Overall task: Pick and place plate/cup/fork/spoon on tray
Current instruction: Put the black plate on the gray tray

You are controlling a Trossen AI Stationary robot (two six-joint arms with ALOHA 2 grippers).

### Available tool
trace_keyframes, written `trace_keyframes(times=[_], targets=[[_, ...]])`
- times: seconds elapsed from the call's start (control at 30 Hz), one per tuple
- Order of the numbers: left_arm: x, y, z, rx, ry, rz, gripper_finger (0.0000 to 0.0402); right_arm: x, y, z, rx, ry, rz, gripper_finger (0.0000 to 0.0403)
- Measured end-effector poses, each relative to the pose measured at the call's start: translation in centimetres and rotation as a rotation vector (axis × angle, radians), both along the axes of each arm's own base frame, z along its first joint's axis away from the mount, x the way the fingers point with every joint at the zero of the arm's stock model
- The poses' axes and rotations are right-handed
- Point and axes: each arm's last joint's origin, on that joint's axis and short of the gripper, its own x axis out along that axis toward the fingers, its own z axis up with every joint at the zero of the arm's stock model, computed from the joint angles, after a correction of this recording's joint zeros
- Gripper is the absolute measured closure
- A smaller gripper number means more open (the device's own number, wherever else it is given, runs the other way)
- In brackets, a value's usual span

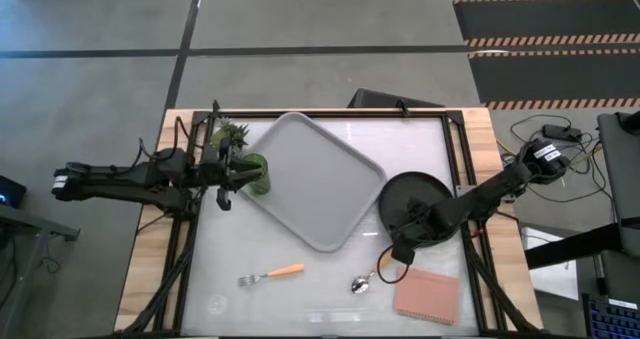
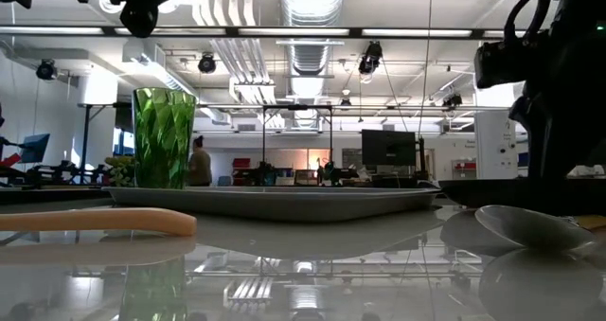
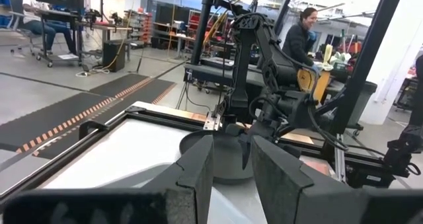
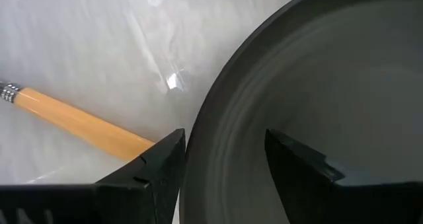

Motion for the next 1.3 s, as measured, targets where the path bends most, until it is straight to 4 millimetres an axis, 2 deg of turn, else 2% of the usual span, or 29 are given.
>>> trace_keyframes(times=[0.43,0.73,0.9,1.2,1.3], targets=[[0.1,0.0,0.0,-0.022,0.0,-0.002,0.0317,-0.2,-0.1,0.2,0.003,0.004,-0.023,0.0204],[0.0,0.0,0.0,-0.022,-0.001,-0.002,0.0317,0.3,0.1,-1.2,-0.018,0.052,-0.035,0.021],[0.0,0.0,0.0,-0.022,-0.001,-0.002,0.0317,0.3,0.2,-1.5,-0.02,0.064,-0.048,0.0255],[0.0,0.0,0.0,-0.022,-0.001,-0.002,0.0317,0.3,0.1,-0.9,-0.003,0.046,-0.054,0.0382],[0.0,0.0,0.0,-0.022,-0.001,-0.002,0.0317,0.4,0.2,-0.6,0.007,0.04,-0.053,0.0387]])
